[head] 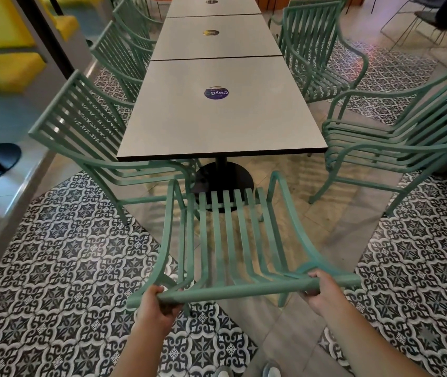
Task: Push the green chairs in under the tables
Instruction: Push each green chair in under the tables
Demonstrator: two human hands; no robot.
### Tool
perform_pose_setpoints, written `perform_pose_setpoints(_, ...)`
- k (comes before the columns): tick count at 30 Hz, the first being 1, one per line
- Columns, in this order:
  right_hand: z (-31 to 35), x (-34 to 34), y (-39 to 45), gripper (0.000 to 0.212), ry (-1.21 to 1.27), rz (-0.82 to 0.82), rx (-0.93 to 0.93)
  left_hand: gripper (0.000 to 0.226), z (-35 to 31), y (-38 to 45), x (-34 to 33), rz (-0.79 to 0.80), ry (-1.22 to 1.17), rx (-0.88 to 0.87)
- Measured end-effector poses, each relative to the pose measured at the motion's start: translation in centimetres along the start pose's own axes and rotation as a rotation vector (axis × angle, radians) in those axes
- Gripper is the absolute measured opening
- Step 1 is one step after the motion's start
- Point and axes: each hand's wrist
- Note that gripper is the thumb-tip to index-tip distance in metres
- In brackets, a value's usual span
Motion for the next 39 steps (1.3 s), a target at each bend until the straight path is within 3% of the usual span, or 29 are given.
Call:
perform_pose_setpoints(11, -0.1, 0.3, 0.1, 0.013, 0.000, 0.017, -0.008, 0.019, 0.4, 0.6, 0.8, 0.002, 0.022, -0.025)
perform_pose_setpoints(15, -0.4, 0.6, -0.6, 0.008, -0.058, 0.034, 0.011, 0.037, 0.5, 1.0, 1.3, -0.031, 0.062, -0.089)
perform_pose_setpoints(18, -0.3, 1.3, -1.0, 0.029, -0.096, -0.011, 0.070, 0.043, -0.1, 1.3, 2.4, -0.107, 0.235, -0.262)
perform_pose_setpoints(21, 0.4, 2.6, -1.5, 0.064, -0.216, -0.261, 0.321, 0.063, -1.3, 0.8, 3.3, -0.108, 0.601, -0.473)
perform_pose_setpoints(23, 1.1, 3.5, -2.1, 0.081, -0.381, -0.381, 0.510, 0.062, -2.5, 0.1, 3.2, -0.012, 0.876, -0.664)
perform_pose_setpoints(26, 2.2, 4.7, -3.8, 0.096, -0.655, -0.410, 0.749, 0.054, -4.1, -1.0, 1.1, 0.175, 1.249, -0.890)
perform_pose_setpoints(31, 5.2, 5.0, -6.7, 0.063, -1.070, -0.452, 1.041, 0.045, -3.7, -4.8, -6.0, 0.555, 1.610, -1.193)
perform_pose_setpoints(39, 12.1, 12.0, -9.1, 0.063, -1.428, -0.462, 1.122, 0.044, 5.5, -13.7, -19.7, 1.044, 2.005, -1.609)
Point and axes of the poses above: each hand's wrist, its own y-axis towards the middle knuckle, its own x-axis out of the back of the hand, z = x × y, and after that the axes turned 15 degrees about -x, right-handed
